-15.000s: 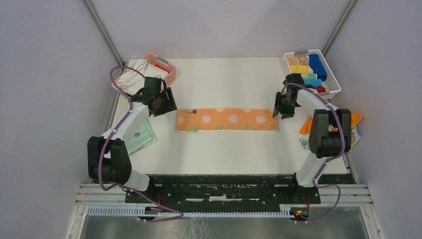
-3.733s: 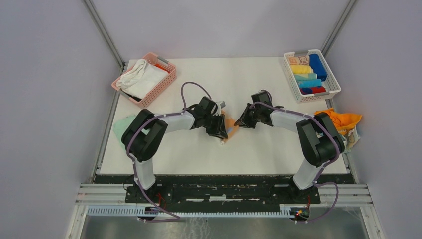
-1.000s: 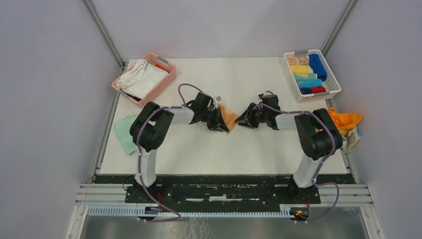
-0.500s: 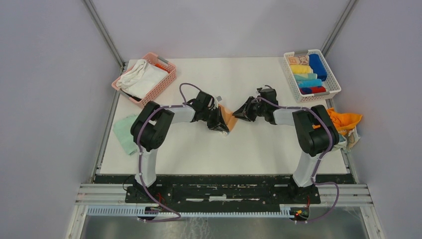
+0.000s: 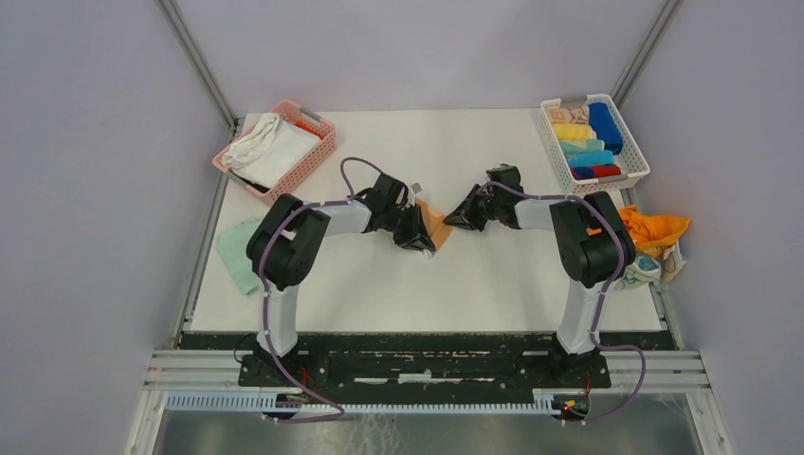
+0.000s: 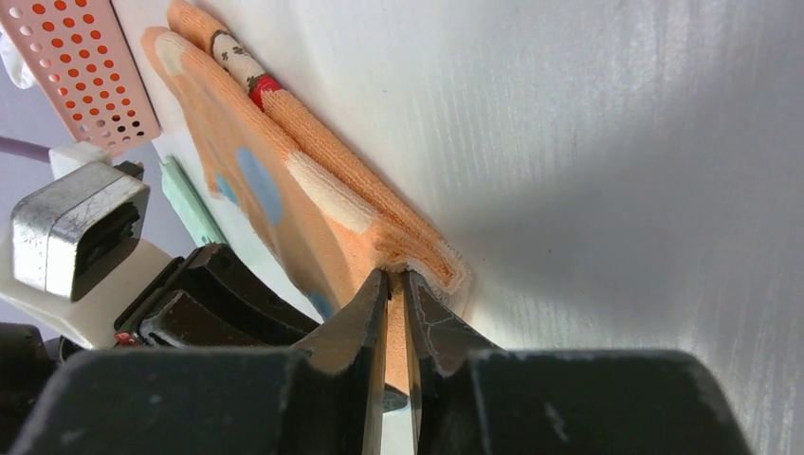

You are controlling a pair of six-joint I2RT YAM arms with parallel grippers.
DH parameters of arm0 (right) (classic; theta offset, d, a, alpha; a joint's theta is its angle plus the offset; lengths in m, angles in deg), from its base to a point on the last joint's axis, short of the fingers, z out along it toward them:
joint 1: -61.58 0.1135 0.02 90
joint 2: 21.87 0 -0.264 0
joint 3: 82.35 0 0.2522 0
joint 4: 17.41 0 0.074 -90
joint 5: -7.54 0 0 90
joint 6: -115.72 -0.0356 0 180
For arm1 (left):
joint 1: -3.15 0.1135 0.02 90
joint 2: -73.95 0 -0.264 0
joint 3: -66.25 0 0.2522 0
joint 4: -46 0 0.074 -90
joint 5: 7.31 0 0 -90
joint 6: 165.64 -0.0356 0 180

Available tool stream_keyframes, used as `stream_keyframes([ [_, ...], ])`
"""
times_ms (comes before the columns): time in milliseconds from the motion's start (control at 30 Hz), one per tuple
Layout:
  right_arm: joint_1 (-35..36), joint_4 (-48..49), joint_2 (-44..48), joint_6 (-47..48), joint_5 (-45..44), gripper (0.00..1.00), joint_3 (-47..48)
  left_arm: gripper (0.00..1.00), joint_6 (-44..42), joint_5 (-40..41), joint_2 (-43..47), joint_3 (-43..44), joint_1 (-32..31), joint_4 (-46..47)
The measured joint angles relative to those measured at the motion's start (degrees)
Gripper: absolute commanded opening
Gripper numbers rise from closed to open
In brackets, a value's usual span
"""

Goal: Roll the towels
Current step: Roll the towel at the center of the board.

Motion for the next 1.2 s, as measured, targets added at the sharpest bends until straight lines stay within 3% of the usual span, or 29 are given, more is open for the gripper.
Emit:
stream_keyframes([
  [233,0.33,-3.04,0.90,-0.15,-1.92,0.18,0.20,0.41,-0.15,8.09,6.78,-4.81,-0.20,-2.14],
  [400,0.33,-4.33,0.92,-0.09,-2.27,0.18,0.76,0.52,-1.77,20.76,12.94,-6.95,-2.97,-10.19],
  [600,0.33,-5.75,0.92,-0.07,-2.73,0.17,1.38,0.60,-8.17,43.98,16.50,-3.32,-15.98,-17.51],
  [800,0.33,-5.95,0.92,-0.07,-2.75,0.17,1.46,0.62,-20.76,61.07,16.20,0.04,-29.18,-16.02],
  [933,0.31,-6.32,0.92,-0.07,-2.78,0.17,1.62,0.62,-29.40,67.17,12.79,1.51,-32.83,-12.26],
  [1200,0.31,-6.80,0.92,0.11,-2.78,0.16,1.79,0.62,-41.42,71.89,5.11,1.68,-33.33,-6.84],
])
